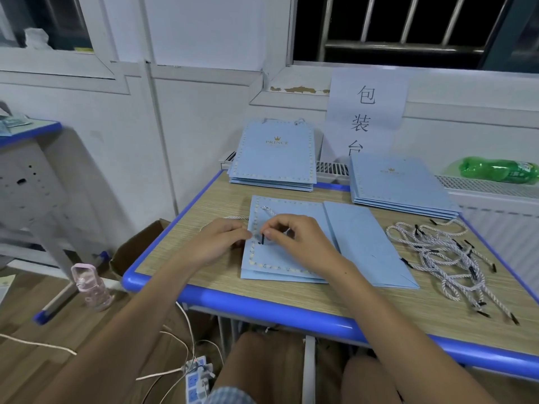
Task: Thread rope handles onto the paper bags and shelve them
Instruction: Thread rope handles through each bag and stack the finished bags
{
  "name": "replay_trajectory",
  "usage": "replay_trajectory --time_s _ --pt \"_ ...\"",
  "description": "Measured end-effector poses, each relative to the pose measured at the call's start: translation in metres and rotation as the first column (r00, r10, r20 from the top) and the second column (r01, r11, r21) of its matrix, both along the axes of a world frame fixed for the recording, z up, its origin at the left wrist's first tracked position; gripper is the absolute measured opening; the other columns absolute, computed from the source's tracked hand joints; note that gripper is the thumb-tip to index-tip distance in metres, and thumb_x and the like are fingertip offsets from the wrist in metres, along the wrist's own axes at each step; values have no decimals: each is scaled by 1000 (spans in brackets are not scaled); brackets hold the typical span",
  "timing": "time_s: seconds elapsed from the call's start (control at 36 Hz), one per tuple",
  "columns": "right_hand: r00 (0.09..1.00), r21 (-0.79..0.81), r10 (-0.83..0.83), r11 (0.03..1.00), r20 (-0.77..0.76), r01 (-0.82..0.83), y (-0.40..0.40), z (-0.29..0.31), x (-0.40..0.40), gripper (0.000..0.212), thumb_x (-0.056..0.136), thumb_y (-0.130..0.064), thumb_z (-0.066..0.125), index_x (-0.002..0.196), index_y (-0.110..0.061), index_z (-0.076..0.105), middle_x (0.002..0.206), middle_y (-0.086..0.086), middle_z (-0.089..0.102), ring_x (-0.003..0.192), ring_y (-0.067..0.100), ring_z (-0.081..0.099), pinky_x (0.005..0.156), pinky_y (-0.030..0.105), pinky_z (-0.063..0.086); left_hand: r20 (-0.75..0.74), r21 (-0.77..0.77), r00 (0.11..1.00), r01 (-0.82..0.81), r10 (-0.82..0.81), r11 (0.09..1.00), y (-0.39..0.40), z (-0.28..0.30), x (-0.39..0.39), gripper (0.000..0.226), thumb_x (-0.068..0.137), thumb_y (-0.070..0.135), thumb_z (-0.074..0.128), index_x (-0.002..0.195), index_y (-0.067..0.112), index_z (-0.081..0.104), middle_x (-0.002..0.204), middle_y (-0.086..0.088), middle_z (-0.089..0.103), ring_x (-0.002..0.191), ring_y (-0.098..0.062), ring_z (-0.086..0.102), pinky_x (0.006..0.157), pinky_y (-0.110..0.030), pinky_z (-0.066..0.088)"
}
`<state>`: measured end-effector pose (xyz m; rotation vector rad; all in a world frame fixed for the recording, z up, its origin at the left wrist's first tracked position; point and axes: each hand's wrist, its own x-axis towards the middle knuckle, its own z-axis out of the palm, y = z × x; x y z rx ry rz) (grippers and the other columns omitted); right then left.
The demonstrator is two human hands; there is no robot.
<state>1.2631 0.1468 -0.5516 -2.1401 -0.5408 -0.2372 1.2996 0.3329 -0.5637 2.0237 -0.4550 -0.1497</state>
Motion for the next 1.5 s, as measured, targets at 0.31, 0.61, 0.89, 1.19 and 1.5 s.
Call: replay_trajectory --time_s 0.31,0.61,0.89,1.19,1.5 --pt "999 33 -29 999 -35 30 6 -3 2 11 93 -14 58 91 -17 69 75 -17 63 72 -7 57 68 5 38 -8 13 1000 -9 9 1000 -2 3 -2 61 65 48 58 82 -10 61 79 -14 58 75 -20 50 75 -35 36" --pt "999 4 -46 999 7 46 2 -2 -7 16 94 -12 56 85 -21 64 77 -14 62 64 -8 50 63 7 36 -46 -45 999 21 -23 999 1 0 0 72 62 53 58 93 -12 61 103 -33 59 90 -31 58 100 -54 37" --pt "998 -79 -52 995 42 55 4 -8 -4 10 89 -11 61 88 -17 68 83 -8 61 79 14 55 69 18 40 -53 -129 997 44 -52 991 -2 1 0 61 63 44 60 82 -14 61 86 -22 61 83 -20 55 83 -35 40" --pt "997 84 -71 994 22 69 3 -8 -3 16 89 -8 61 82 -22 60 81 -18 58 72 -9 50 68 6 38 86 -79 986 151 -144 985 -1 0 -5 25 82 28 61 105 25 68 97 -7 69 82 -32 57 76 -35 47" --pt "997 37 -72 997 14 72 6 -14 3 11 92 -11 57 88 -21 59 88 -10 59 73 -11 48 67 5 35 59 -35 983 174 -171 984 -7 3 -5 21 94 3 52 104 6 70 101 3 70 92 -2 65 79 -14 47"
